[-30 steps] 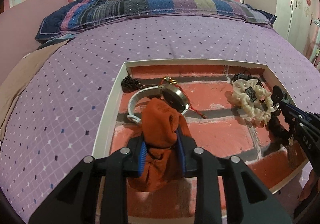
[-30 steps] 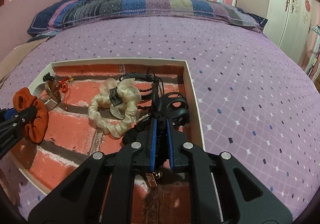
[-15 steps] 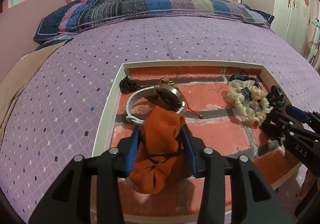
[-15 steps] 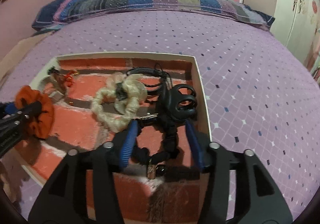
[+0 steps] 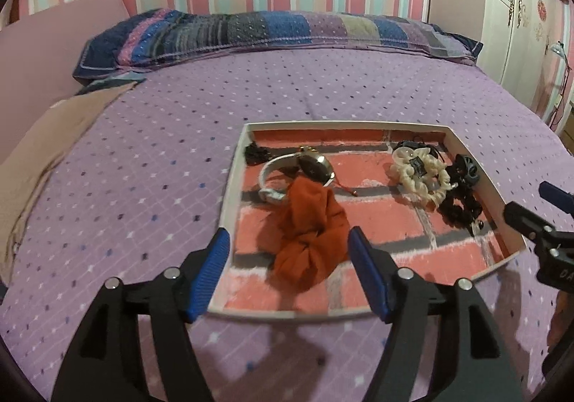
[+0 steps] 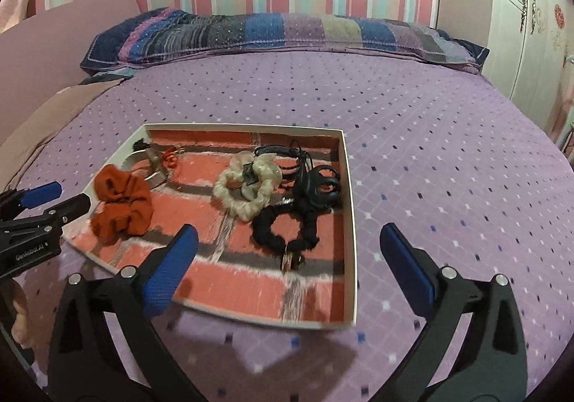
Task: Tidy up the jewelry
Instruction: 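Open both tools to drop the scrunchies into the tray, then move both tools back toward the bead bracelet and hair tie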
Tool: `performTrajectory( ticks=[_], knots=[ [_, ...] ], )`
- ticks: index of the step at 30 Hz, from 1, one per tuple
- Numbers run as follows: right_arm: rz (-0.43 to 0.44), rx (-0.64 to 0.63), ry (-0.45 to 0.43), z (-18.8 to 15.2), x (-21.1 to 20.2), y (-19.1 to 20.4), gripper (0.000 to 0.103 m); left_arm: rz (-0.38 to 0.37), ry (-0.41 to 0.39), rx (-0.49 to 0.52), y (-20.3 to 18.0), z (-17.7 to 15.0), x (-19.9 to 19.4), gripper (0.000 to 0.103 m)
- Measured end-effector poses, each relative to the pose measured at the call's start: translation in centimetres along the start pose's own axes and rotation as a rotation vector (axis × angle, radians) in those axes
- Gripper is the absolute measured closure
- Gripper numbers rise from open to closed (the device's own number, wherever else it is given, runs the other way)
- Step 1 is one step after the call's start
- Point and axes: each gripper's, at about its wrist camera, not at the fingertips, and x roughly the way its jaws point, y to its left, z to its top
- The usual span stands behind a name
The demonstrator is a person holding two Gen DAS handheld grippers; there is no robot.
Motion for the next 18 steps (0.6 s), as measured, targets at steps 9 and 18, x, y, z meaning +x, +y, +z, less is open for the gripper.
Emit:
performTrajectory(
  ticks=[9,18],
  knots=[
    [-0.007,0.006,-0.054,-5.1,-6.9,0.3,0.004,0.058,-0.067,-0.023,1.9,-4.7,-8.0,0.023],
    [-0.018,0.007,-0.054,-12.0,-11.8,0.8,0.004,0.087,-0.096,-0.027,1.6,-10.9,-13.7,0.015]
  ],
)
